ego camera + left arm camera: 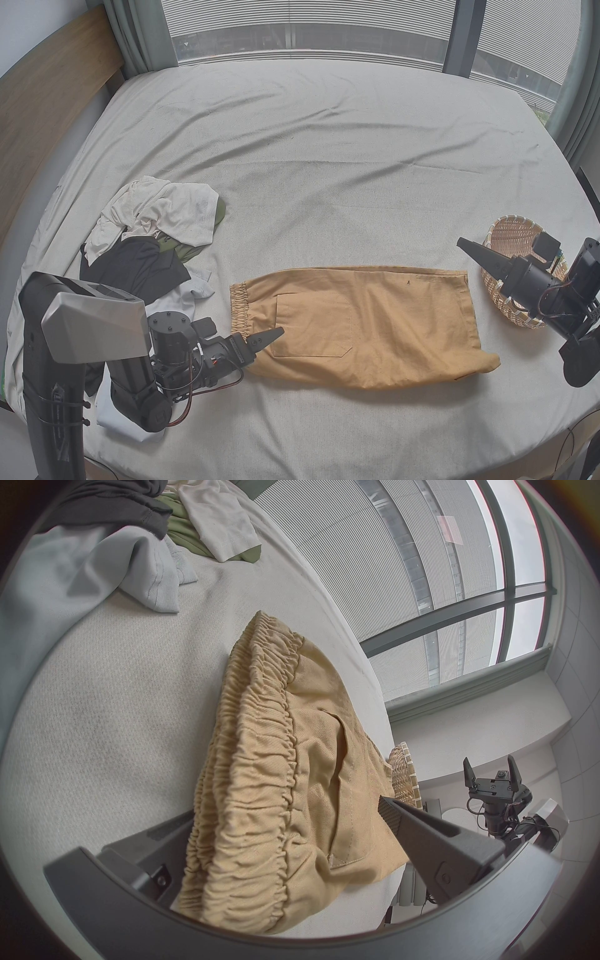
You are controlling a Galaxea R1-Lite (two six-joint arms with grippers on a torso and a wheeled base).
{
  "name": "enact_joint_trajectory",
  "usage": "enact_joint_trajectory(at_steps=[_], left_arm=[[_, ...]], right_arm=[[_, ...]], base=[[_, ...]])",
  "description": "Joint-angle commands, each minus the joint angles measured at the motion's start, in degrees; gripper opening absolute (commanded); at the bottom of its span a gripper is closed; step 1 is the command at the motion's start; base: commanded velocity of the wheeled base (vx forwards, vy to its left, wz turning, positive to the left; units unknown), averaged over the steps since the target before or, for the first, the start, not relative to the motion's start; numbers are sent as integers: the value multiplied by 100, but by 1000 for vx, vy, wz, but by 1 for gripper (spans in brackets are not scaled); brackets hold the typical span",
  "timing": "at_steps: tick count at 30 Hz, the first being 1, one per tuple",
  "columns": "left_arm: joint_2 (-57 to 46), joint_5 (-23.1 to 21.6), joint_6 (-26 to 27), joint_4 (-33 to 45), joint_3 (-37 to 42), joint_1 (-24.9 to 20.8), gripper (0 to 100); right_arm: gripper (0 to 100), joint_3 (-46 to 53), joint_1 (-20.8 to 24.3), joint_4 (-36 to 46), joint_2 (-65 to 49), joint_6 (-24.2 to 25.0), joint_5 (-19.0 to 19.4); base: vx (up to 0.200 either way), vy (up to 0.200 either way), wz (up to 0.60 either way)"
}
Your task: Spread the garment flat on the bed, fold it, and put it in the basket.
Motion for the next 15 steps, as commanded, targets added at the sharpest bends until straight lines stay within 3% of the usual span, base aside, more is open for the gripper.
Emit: enact_joint_trajectory(at_steps=[1,2,15], left_arm=[[6,85,-2,-8,-20,-1,100],[6,111,-2,-8,-29,-1,0],[-451,155,-2,1,191,96,0]], right_arm=[[100,5,4,-2,55,-5,3],[100,13,4,-2,55,-5,3],[100,110,83,-2,143,-32,3]], base=[[0,0,0],[0,0,0],[0,0,0]])
